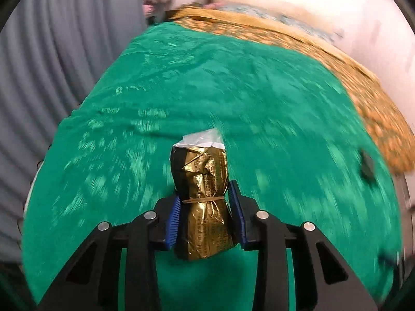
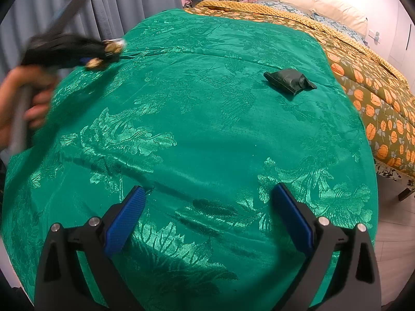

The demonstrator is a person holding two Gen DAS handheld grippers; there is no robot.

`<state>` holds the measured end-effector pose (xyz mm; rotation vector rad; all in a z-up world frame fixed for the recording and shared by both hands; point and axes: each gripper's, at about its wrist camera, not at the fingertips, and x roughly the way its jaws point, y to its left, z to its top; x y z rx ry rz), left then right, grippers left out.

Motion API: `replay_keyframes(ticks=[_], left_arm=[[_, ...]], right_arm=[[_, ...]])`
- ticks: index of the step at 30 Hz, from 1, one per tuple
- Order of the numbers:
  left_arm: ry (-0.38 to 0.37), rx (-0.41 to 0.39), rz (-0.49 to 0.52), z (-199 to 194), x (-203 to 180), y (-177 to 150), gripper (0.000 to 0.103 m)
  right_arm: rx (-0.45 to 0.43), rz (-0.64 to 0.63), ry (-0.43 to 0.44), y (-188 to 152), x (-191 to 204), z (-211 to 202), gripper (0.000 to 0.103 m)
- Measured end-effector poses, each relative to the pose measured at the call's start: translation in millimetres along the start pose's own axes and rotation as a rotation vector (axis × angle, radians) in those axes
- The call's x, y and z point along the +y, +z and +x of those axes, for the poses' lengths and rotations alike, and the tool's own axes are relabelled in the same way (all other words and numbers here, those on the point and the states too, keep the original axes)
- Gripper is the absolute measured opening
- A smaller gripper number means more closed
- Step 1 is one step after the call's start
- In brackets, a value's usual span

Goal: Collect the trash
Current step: 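Grasp the dark green packet with the right tool while the left tool holds the gold wrapper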

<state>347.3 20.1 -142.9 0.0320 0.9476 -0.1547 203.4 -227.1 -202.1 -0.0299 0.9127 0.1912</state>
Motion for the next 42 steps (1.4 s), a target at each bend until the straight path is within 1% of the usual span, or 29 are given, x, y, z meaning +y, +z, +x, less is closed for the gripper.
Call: replay_keyframes(ticks=[2, 3, 5, 7, 8, 10, 12, 13, 14, 15, 16, 17, 19, 21, 23, 24, 25, 26, 27, 29, 32, 34, 35, 36, 38, 40, 42], left_arm=[[-0.038, 0.029, 0.072, -22, -4, -24, 0.035], [-0.067, 0.053, 0.119, -34, -9, -43, 0.035], [-0.104, 0.071, 0.165, -47, -16, -69, 0.036], [-0.122, 0.081, 0.183, -51, -22, -90, 0.037], [-0.133, 0.08, 0.183, -51, -25, -100, 0.04], [-0.129, 0.056, 0.183, -49, -30, -110, 0.046], [-0.111, 0.029, 0.183, -47, -34, -117, 0.07], [-0.099, 0.006, 0.185, -47, -35, -120, 0.075], [-0.085, -0.01, 0.193, -44, -35, -121, 0.084], [-0.059, -0.019, 0.204, -43, -37, -123, 0.088], [-0.044, -0.018, 0.209, -41, -37, -124, 0.089], [-0.047, -0.013, 0.205, -40, -37, -123, 0.09], [-0.045, -0.014, 0.193, -40, -35, -122, 0.094], [-0.042, 0.003, 0.172, -37, -32, -121, 0.098], [-0.051, 0.009, 0.157, -35, -29, -121, 0.098], [-0.053, 0.009, 0.155, -35, -29, -121, 0.098], [-0.053, 0.009, 0.155, -34, -29, -121, 0.098], [-0.053, 0.009, 0.155, -34, -29, -121, 0.098], [-0.052, 0.009, 0.154, -34, -29, -121, 0.098], [-0.051, 0.009, 0.153, -33, -29, -121, 0.098], [-0.048, 0.009, 0.153, -33, -30, -121, 0.098], [-0.047, 0.009, 0.154, -32, -30, -120, 0.098], [-0.048, 0.009, 0.154, -32, -30, -120, 0.098], [-0.048, 0.009, 0.154, -32, -29, -120, 0.098], [-0.049, 0.009, 0.154, -32, -30, -120, 0.098], [-0.048, 0.009, 0.154, -32, -30, -120, 0.098], [-0.048, 0.009, 0.154, -32, -30, -120, 0.098]], right_arm=[[0.0, 0.0, 0.0, 0, 0, 0, 0.096], [0.0, 0.0, 0.0, 0, 0, 0, 0.096], [0.0, 0.0, -0.001, 0, 0, 0, 0.096], [0.0, -0.001, -0.001, 0, 0, 0, 0.096], [0.0, -0.001, -0.001, 0, 0, 0, 0.096], [-0.001, 0.0, 0.001, 0, 0, 0, 0.096], [-0.004, 0.004, 0.004, 0, 0, -1, 0.096], [-0.011, 0.01, 0.014, -1, -1, -3, 0.096], [-0.019, 0.019, 0.029, -1, -3, -5, 0.096], [-0.032, 0.042, 0.054, -2, -8, -8, 0.095], [-0.043, 0.082, 0.069, -2, -16, -12, 0.095], [-0.05, 0.107, 0.065, -1, -22, -14, 0.095], [-0.06, 0.191, 0.021, 6, -44, -16, 0.095], [-0.057, 0.265, -0.008, 18, -63, -14, 0.095], [-0.047, 0.35, -0.019, 39, -85, -6, 0.095], [-0.039, 0.37, -0.012, 47, -91, -1, 0.093], [-0.029, 0.385, -0.007, 55, -96, 3, 0.086], [-0.016, 0.415, -0.008, 70, -104, 14, 0.082], [-0.016, 0.435, -0.008, 77, -108, 18, 0.075], [-0.026, 0.494, -0.01, 96, -118, 33, 0.075], [-0.031, 0.536, -0.019, 113, -124, 51, 0.075], [-0.004, 0.528, -0.027, 120, -123, 65, 0.076], [-0.008, 0.507, -0.048, 119, -120, 65, 0.077], [0.002, 0.455, -0.09, 124, -115, 70, 0.077], [0.017, 0.393, -0.139, 128, -109, 74, 0.075], [0.007, 0.347, -0.16, 126, -104, 71, 0.052], [-0.011, 0.324, -0.143, 122, -103, 67, 0.049]])
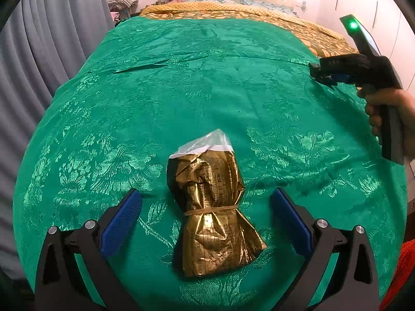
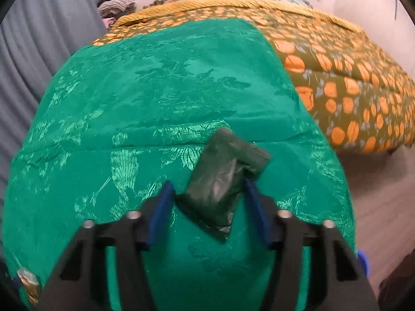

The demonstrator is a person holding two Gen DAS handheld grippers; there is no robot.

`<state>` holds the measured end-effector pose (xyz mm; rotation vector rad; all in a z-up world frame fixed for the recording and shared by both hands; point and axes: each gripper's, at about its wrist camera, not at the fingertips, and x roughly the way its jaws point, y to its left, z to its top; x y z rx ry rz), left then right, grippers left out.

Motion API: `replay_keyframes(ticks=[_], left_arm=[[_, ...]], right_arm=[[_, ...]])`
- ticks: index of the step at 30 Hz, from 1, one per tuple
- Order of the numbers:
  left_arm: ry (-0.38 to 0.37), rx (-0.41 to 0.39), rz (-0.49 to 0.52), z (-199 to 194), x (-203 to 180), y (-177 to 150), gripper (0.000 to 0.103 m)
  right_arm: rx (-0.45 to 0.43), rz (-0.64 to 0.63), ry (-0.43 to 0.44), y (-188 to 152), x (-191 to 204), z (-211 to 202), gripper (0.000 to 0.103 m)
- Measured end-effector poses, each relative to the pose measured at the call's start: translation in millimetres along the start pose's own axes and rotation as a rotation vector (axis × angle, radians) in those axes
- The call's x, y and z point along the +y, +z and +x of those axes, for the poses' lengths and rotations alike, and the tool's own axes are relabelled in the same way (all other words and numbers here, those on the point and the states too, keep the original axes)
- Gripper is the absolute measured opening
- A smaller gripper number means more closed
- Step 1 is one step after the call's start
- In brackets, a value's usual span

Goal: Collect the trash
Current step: 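Grasp the dark green packet with the right tool while the left tool holds the gold wrapper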

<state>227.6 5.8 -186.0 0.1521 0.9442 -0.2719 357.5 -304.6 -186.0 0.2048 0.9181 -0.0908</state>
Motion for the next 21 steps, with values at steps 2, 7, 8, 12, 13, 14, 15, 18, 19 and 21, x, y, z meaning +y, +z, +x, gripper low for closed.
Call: replay_keyframes(ticks=[2, 7, 8, 12, 13, 14, 15, 18, 19, 21], left_arm=[[0.0, 0.0, 0.0, 0, 0, 0, 0.098], [0.0, 0.0, 0.0, 0, 0, 0, 0.098], [0.0, 0.0, 0.0, 0, 0, 0, 0.098], [0.001, 0.0, 0.0, 0, 0, 0, 0.098], [0.001, 0.0, 0.0, 0, 0, 0, 0.098], [0.001, 0.0, 0.0, 0, 0, 0, 0.098], [0.001, 0.0, 0.0, 0, 0, 0, 0.098], [0.001, 0.001, -0.001, 0, 0, 0, 0.098], [-0.001, 0.001, -0.003, -1, 1, -1, 0.098], [-0.012, 0.005, 0.001, -2, 1, -3, 0.098]], right_arm=[[-0.026, -0.046, 0.035, -8, 3, -10, 0.049], [-0.03, -0.183, 0.217, -41, 30, -46, 0.049], [-0.019, -0.222, 0.263, -53, 38, -56, 0.049], [0.018, -0.357, 0.379, -102, 69, -94, 0.049], [0.025, -0.381, 0.39, -112, 76, -99, 0.049], [0.037, -0.416, 0.4, -128, 85, -107, 0.049], [0.045, -0.436, 0.4, -138, 90, -111, 0.049], [0.053, -0.51, 0.35, -167, 100, -122, 0.049], [0.048, -0.55, 0.315, -177, 102, -126, 0.049], [0.049, -0.58, 0.286, -190, 100, -128, 0.05]])
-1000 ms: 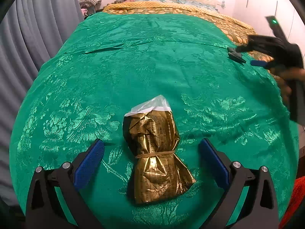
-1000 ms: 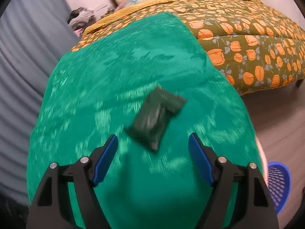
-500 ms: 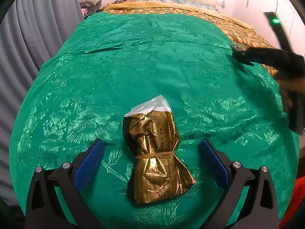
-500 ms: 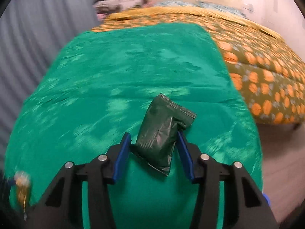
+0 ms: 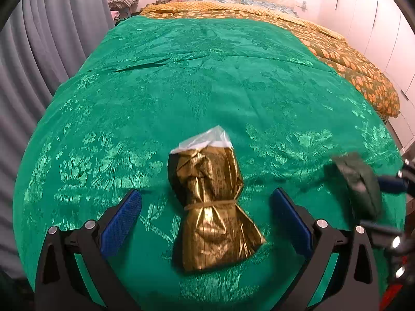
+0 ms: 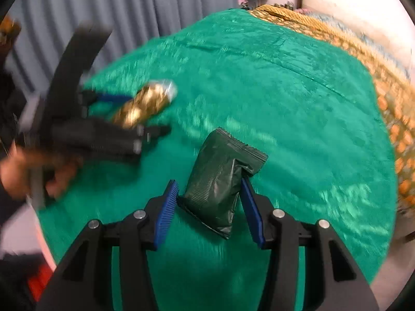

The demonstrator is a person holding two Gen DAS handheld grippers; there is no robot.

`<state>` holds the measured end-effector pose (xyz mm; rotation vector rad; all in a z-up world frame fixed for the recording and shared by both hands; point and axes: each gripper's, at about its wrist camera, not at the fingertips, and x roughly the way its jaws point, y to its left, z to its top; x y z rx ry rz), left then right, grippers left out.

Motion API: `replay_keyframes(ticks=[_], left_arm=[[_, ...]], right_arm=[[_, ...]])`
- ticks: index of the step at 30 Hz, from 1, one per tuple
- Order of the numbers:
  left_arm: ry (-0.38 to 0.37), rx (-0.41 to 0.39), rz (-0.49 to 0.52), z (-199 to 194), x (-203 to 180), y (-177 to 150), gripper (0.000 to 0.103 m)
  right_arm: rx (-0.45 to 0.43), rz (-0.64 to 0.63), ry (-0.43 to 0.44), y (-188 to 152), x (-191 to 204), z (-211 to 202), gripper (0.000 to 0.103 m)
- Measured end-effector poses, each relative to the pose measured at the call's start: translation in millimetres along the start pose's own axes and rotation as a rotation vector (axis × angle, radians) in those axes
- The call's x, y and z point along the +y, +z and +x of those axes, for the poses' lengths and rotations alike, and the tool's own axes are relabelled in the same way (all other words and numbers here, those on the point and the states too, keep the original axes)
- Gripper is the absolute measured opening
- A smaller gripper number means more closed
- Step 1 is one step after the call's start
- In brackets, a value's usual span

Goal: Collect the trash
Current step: 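Grasp the dark green packet with the right tool while the left tool holds the gold wrapper, then carry gold wrapper and green packet over the blue wastebasket and open both tools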

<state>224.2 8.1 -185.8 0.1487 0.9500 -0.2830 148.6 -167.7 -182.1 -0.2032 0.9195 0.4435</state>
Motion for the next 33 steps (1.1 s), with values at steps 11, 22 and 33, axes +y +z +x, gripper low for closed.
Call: replay_keyframes(ticks=[11, 22, 33], left_arm=[[-0.127, -0.004, 0.042, -25, 13, -23, 0.098], [-0.083, 0.007, 0.063, -15, 1, 0, 0.086], [-0.053, -0.022, 0.05, -20, 2, -4, 0.036]], right_arm=[[-0.004, 0.196, 0.048, -31, -28, -23, 0.075], [0.023, 0.267, 0.039, -8, -26, -3, 0.067], [0.024, 0.29, 0.007, -14, -27, -6, 0.034]])
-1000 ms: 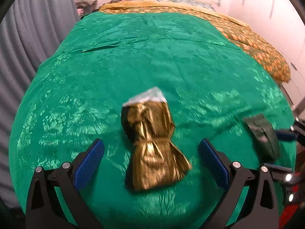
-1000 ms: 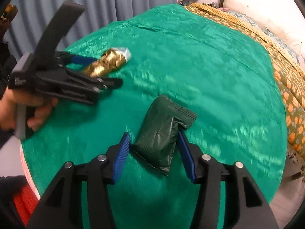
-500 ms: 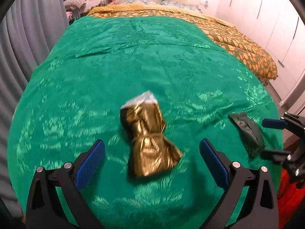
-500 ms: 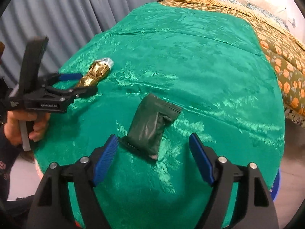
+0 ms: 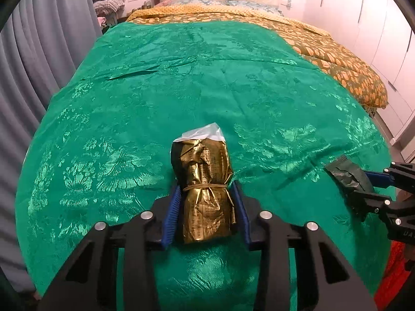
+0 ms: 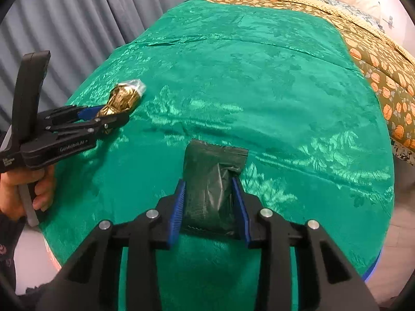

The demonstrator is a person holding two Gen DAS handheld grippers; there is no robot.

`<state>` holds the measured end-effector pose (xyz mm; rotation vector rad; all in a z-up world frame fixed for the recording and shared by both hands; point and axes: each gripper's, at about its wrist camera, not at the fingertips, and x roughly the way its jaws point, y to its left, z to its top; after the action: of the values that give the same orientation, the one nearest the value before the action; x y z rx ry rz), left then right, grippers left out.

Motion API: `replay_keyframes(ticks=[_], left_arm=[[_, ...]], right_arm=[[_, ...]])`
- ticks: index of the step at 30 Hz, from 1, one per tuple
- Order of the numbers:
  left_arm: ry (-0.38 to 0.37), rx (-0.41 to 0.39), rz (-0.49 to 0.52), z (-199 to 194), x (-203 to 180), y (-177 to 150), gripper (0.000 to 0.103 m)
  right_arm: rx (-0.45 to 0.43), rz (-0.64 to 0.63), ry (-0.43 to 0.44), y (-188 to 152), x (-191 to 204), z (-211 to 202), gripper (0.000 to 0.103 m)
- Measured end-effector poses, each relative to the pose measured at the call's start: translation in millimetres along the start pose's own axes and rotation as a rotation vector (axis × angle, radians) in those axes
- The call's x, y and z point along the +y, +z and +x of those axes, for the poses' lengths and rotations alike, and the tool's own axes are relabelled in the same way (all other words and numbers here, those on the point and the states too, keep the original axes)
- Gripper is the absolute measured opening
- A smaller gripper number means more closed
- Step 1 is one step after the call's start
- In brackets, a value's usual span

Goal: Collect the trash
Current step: 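Carry gold wrapper and green packet over the blue wastebasket and open both tools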

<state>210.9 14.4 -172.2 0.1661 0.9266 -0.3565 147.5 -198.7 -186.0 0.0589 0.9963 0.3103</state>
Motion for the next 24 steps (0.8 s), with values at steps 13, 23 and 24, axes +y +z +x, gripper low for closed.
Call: replay_keyframes(ticks=[13, 23, 24], left_arm=[[-0.221, -0.038, 0.076, -41, -108, 1, 0.033], [-0.473, 0.015, 0.285, -42, -297, 9, 0.033], [-0.483, 0.032, 0.308, -34, -322, 9, 0.033]], right_arm=[[-0.169, 0.199, 0.074, -53, -82, -86, 0.034], [-0.163, 0.481, -0.157, -145, -258, -140, 0.034], [-0.159, 0.496, -0.158, -150, -268, -139, 0.034]])
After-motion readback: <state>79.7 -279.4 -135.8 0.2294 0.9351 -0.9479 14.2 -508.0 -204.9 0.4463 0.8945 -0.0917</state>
